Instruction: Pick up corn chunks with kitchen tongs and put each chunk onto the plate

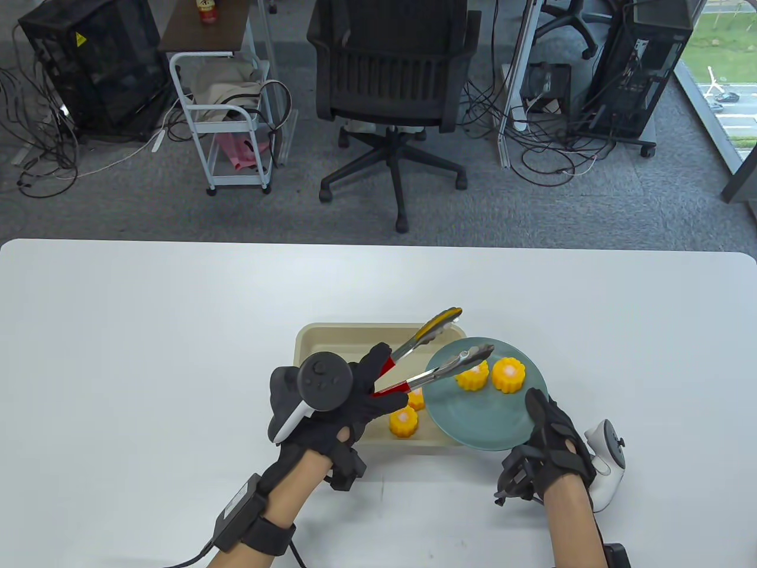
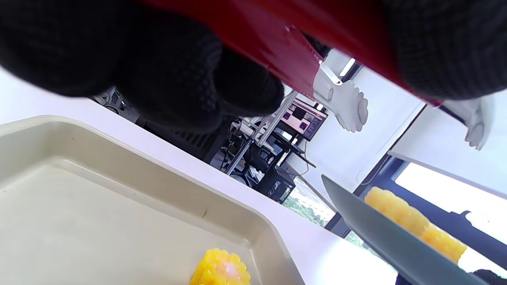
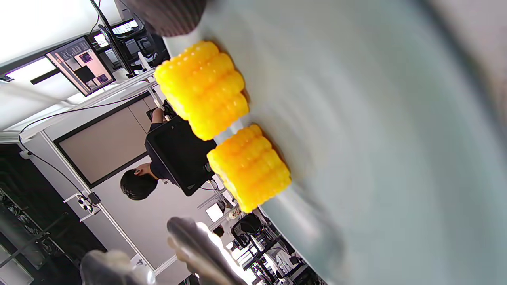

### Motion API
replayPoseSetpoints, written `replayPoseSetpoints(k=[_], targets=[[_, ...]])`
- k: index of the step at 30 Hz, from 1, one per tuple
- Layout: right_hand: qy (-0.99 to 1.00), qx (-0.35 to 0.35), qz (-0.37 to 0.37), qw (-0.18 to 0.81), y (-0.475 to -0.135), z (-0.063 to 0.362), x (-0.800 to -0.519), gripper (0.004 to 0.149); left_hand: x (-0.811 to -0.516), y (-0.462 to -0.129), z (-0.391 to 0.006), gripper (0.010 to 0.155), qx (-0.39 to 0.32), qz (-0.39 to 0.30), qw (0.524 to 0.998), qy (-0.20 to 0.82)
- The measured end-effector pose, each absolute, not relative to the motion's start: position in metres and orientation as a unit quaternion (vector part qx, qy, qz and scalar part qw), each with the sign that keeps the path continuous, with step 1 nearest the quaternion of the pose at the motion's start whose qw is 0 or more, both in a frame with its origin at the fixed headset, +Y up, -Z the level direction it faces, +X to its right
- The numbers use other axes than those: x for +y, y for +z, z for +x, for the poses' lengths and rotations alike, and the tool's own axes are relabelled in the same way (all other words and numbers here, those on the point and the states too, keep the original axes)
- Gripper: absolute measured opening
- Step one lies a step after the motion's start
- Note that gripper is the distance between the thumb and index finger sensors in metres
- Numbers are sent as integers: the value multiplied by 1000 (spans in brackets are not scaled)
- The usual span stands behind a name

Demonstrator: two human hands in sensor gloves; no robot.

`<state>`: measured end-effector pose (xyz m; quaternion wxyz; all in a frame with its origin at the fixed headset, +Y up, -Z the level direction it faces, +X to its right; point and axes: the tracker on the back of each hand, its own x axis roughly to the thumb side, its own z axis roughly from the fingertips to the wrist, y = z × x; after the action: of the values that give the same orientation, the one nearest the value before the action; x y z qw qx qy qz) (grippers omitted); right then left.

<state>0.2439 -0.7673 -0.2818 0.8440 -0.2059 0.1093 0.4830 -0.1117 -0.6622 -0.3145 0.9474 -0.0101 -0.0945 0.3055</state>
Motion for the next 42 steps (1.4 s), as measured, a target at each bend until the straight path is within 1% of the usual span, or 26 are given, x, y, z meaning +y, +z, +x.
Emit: replayPoseSetpoints(k=[8,18,23,30,42], targets=[[483,109,-205,844,-282,244,-768,53,-662,-324,-137,86,-58,-2,935,351],[480,111,-200,847,-282,246,-767,53,-687,-340,-170,87,30,-28,929,368],[476,110,-200,849,-282,246,-767,53,-696,-344,-175,87,59,-46,935,346],[476,109,-200,850,-283,247,-767,53,-711,-347,-170,87,72,-85,948,298],[479,113,-198,848,-282,248,-767,53,-734,-340,-124,86,26,-142,973,181]])
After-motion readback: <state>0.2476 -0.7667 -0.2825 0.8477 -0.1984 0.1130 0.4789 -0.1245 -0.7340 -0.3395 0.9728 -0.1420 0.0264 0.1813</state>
